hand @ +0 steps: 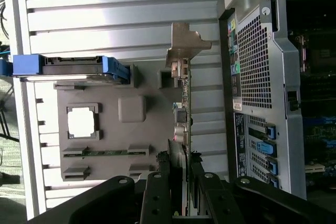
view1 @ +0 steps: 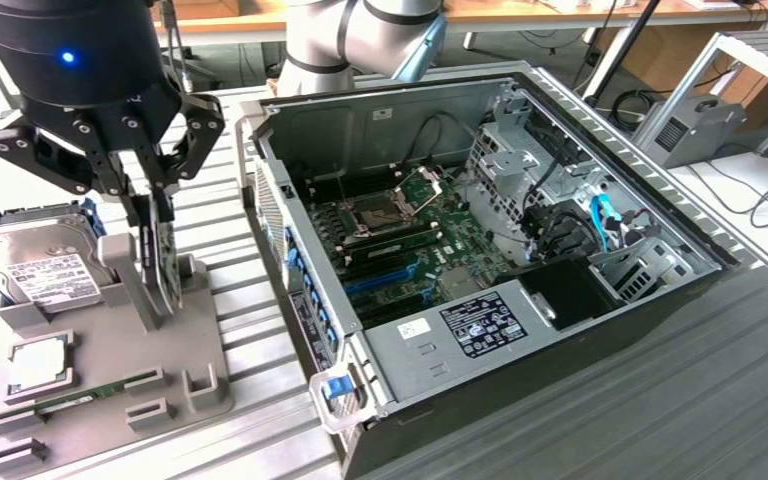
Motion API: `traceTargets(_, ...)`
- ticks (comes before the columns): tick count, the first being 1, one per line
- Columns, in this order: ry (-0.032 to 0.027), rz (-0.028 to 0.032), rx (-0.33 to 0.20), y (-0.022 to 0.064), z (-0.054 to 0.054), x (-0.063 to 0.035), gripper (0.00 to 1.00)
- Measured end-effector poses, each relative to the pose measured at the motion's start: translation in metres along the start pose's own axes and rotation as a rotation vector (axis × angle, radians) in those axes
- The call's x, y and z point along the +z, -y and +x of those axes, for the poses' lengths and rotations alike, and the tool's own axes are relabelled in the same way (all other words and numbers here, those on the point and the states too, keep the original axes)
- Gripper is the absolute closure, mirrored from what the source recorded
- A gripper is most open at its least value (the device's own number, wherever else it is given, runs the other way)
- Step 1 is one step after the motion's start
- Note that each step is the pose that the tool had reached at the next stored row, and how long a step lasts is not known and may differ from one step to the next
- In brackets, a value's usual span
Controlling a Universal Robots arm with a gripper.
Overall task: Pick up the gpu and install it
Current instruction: 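Pick up the gpu and move the gpu toward the slot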
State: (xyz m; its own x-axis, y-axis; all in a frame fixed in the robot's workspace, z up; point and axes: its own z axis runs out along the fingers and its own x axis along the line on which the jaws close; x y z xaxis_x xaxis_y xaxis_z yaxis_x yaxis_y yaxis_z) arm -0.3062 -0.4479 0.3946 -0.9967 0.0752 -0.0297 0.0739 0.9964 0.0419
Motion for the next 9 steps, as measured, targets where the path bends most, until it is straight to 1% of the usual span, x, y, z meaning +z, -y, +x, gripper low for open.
traceTargets(9, -0.0001, 0.0001, 0.000, -0.0003, -0.0002, -0.0073, 0.74)
